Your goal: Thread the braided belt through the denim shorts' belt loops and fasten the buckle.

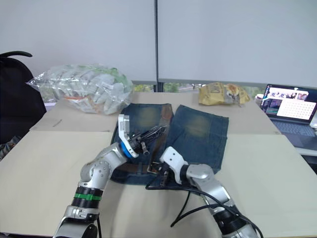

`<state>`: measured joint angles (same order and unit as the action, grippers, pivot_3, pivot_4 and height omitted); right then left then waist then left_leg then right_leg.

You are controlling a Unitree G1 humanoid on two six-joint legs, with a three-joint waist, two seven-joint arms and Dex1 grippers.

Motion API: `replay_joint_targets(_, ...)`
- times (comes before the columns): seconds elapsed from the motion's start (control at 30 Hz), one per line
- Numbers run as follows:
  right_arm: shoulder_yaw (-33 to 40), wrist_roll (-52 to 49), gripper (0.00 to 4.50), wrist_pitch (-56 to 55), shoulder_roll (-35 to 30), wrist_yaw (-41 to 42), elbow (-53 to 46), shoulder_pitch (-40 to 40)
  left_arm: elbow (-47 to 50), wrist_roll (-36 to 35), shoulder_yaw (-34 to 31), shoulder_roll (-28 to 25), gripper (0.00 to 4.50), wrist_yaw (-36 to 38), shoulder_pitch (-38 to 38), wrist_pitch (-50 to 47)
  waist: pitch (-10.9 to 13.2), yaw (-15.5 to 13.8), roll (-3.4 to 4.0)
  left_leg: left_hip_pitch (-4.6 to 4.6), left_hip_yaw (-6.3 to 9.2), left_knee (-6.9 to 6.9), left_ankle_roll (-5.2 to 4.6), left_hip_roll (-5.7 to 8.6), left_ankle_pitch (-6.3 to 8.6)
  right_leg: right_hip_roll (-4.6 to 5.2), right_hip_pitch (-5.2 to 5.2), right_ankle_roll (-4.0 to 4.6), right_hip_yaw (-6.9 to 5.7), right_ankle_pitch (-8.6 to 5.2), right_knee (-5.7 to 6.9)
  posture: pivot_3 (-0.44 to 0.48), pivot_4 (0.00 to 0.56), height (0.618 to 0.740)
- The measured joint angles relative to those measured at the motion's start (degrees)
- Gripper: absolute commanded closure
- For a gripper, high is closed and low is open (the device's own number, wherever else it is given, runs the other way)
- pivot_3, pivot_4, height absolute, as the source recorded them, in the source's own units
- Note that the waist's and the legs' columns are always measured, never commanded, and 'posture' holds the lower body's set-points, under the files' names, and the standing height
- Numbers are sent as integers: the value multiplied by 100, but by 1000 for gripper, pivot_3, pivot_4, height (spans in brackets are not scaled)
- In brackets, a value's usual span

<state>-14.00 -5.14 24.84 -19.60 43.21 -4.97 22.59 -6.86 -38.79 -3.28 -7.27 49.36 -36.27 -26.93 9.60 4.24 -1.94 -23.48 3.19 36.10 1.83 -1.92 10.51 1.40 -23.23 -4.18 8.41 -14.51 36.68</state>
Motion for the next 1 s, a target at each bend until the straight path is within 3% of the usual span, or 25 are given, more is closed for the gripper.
replay_joint_targets(0.27,930,-658,4492,108,-28,-226,-477,-282,-236,492,164,-8,4500,-35,-2,470,12,-24,-2,-2,0,-4,0,0,0,0,-2,0,0,0,-3,0,150,740)
replay_joint_targets(0.4,1354,-1182,3332,628,5,-398,-791,-346,-358,960,463,-93,4500,5,14,733,13,-21,-2,-5,-1,-6,0,0,0,0,-3,1,1,0,-6,0,150,740)
replay_joint_targets(0.7,2399,-3251,92,2548,674,-1346,-1618,-302,-431,1441,759,-98,4500,73,98,1209,13,-22,-2,-6,0,-10,0,-1,0,1,-5,1,1,0,-5,0,150,740)
replay_joint_targets(1.0,3191,-4455,14,3287,1199,-2905,-1596,184,-1421,3130,1351,-204,4500,-438,104,3390,13,-23,0,-27,-1,-14,-1,-1,-1,1,-26,3,1,0,-4,0,150,740)
